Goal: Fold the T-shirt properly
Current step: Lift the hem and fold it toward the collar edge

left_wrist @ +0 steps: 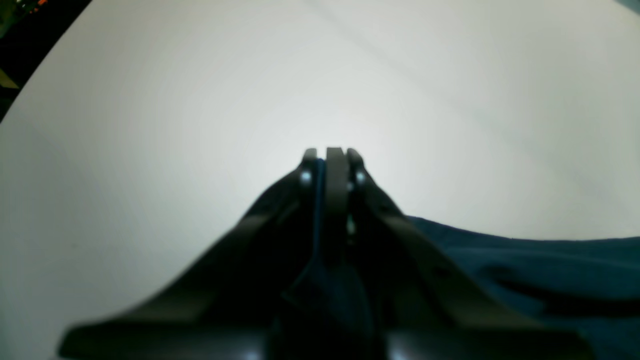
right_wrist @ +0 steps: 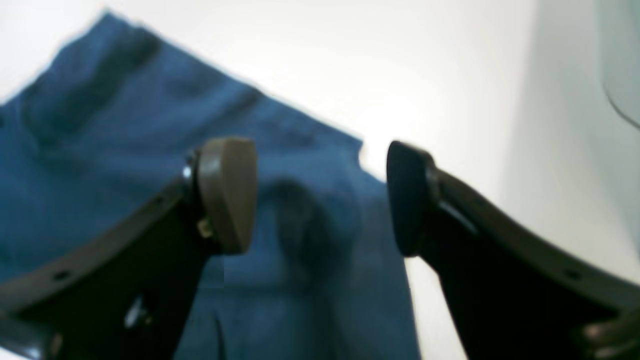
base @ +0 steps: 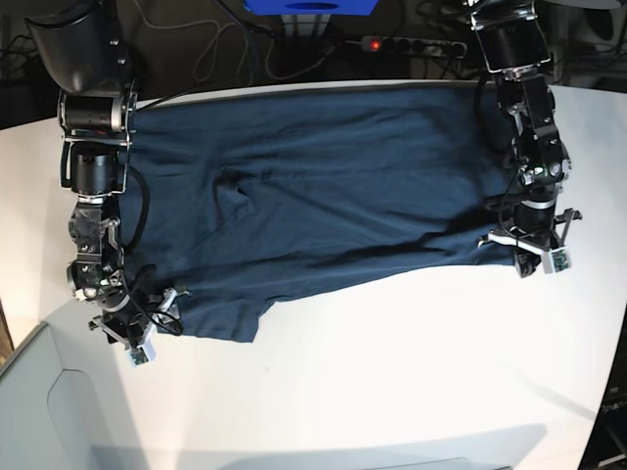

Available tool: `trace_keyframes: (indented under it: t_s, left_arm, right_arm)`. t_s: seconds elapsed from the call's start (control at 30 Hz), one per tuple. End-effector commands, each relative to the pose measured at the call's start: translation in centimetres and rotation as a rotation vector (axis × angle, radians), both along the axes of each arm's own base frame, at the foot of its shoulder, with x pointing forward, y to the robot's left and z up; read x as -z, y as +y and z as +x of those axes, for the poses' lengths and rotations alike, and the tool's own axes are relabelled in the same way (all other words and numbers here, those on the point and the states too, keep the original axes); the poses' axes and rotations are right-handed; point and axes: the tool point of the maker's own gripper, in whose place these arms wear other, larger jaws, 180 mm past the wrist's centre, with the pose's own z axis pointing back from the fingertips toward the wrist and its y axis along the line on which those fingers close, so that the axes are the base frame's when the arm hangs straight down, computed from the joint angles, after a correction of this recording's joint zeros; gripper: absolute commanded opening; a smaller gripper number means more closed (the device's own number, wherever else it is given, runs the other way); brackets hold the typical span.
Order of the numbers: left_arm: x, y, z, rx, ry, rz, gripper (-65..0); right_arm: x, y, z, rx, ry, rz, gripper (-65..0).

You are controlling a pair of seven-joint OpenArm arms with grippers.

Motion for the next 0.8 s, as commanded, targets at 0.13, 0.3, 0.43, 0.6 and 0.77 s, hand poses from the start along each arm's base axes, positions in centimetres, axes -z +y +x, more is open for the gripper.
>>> trace_keyframes:
  t_s: [0.13,0.3,0.43,0.6,0.77]
  left_arm:
    - [-1.7,0.4,0.7,-0.002,-0.054,0.021,-65.0]
    - [-1.7,0.4,0.7,-0.002,-0.054,0.021,-65.0]
    - [-1.7,0.4,0.7,-0.002,-0.053,0.02,-65.0]
    - [-1.5,0.2,0.6,-0.005,-0.053,0.011,-65.0]
    - [-1.5,0.1,0.6,-0.005,-0.052,0.013,-65.0]
  right_arm:
    - [-0.6,-0.4,1.4,0.023,-0.062,0.058,-26.2]
    - [0.5,-0.5,1.4,0.04,-0.055,0.09,-26.4]
    - [0.7,-0.6,1.2,0.037,-0.047,0.084,-31.0]
    - [0.7,-0.6,1.2,0.041,-0.051,0.089,-64.8]
    - [0.3,-0.8,1.2,0.04,-0.061,0.084,-65.0]
